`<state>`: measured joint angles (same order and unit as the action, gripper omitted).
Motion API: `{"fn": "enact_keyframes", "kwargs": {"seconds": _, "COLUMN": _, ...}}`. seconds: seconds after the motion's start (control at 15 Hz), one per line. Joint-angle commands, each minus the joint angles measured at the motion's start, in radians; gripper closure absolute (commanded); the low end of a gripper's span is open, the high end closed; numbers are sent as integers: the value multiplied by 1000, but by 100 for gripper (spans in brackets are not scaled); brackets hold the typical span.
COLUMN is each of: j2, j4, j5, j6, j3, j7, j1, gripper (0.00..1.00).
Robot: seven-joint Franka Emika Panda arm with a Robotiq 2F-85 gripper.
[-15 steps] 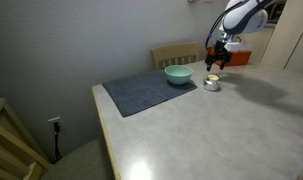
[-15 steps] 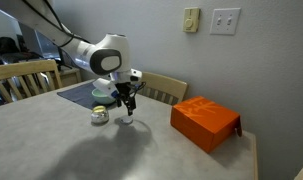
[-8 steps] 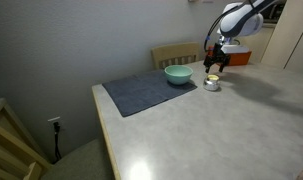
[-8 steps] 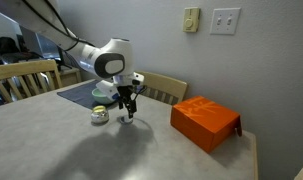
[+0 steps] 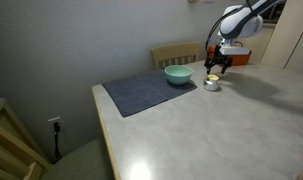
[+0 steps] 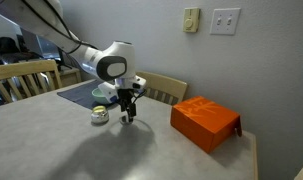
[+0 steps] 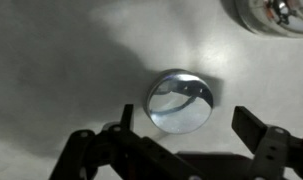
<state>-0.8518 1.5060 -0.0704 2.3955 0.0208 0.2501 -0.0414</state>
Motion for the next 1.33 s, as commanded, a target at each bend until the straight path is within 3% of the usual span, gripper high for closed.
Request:
{"fn": "enact_keyframes", "kwargs": {"seconds": 0.0, "j2": -23, "j4": -12, "j5": -16, "j6": -8, "j3": 31, "j7": 49, "j1": 21, "gripper": 0}}
{"fn": "enact_keyframes", "kwargs": {"seconds": 0.67, "j2": -82, "j4": -52, "j5": 27, "j6": -16, "j3": 120, "j7": 210, "j1": 121, "gripper": 0}}
{"fn": "enact_keyframes", "kwargs": {"seconds": 1.27, "j2": -84, "j4": -51, "j5": 14, "j6": 21, "j3": 115, "j7": 202, "j1": 110, "gripper": 0}}
